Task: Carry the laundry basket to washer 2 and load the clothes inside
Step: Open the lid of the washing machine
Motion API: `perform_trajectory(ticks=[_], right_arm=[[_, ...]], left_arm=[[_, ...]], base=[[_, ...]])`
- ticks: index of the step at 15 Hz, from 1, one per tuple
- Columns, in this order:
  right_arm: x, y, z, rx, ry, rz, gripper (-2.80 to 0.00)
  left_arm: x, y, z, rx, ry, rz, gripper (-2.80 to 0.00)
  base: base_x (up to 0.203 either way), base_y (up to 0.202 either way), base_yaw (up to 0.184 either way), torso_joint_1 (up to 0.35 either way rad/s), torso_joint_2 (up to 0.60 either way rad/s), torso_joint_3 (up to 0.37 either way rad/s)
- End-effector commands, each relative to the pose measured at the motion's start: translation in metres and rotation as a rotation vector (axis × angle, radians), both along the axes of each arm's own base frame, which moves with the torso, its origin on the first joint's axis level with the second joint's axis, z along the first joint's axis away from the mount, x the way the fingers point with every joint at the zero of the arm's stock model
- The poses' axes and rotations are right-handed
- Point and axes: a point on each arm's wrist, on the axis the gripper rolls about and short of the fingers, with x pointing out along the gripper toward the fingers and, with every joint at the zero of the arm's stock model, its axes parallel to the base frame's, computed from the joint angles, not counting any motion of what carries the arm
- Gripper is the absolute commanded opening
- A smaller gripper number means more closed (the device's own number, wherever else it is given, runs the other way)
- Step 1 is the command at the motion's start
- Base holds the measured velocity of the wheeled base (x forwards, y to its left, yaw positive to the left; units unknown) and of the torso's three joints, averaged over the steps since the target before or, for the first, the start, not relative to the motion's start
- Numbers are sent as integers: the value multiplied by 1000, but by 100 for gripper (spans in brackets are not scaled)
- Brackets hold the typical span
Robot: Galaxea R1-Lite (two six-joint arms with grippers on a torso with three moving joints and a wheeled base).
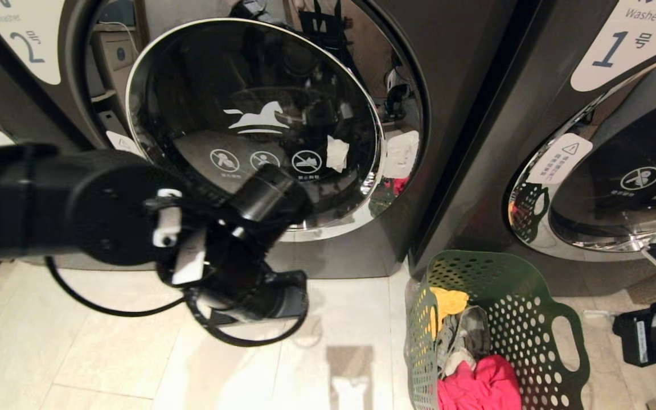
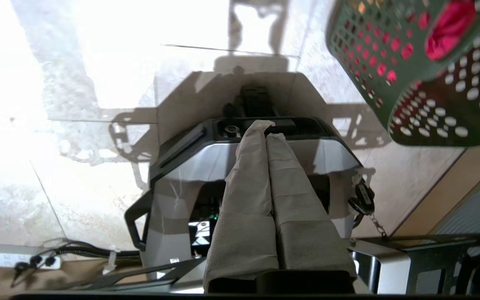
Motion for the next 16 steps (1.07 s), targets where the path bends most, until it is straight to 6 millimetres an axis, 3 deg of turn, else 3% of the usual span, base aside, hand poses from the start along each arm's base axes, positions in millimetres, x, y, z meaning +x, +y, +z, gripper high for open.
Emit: perform_trajectory(ticks=[1,5,7,9,11,13,16], right_arm=[[-23,-1,20,-19,-54,-32,-280],[-37,-22,25,-53,-71,-251,-280],[-61,-20,19,-67,-91,-282,-280],[-90,-14,-8,-88,-47,-267,-280],[-120,-7,-47,-127,13,-223,-280],[-145,-2,-78,-152,2,-206,-280],[-165,1,-92,-175,-103,-184,-280]], left_arm=[[-15,49,26,-53,-60,100,-280],[-21,142,22,-5,-77,448,-280],[-41,171,0,104,-48,559,-280],[-61,184,-29,261,-45,603,-280],[-92,192,-58,376,-53,583,-280],[-127,199,-70,404,-133,508,-280],[-167,204,-78,372,-263,289,-280]], base=[[0,0,0,0,0,0],[0,0,0,0,0,0],[0,0,0,0,0,0],[0,0,0,0,0,0],[0,0,0,0,0,0],[0,0,0,0,0,0],[0,0,0,0,0,0]])
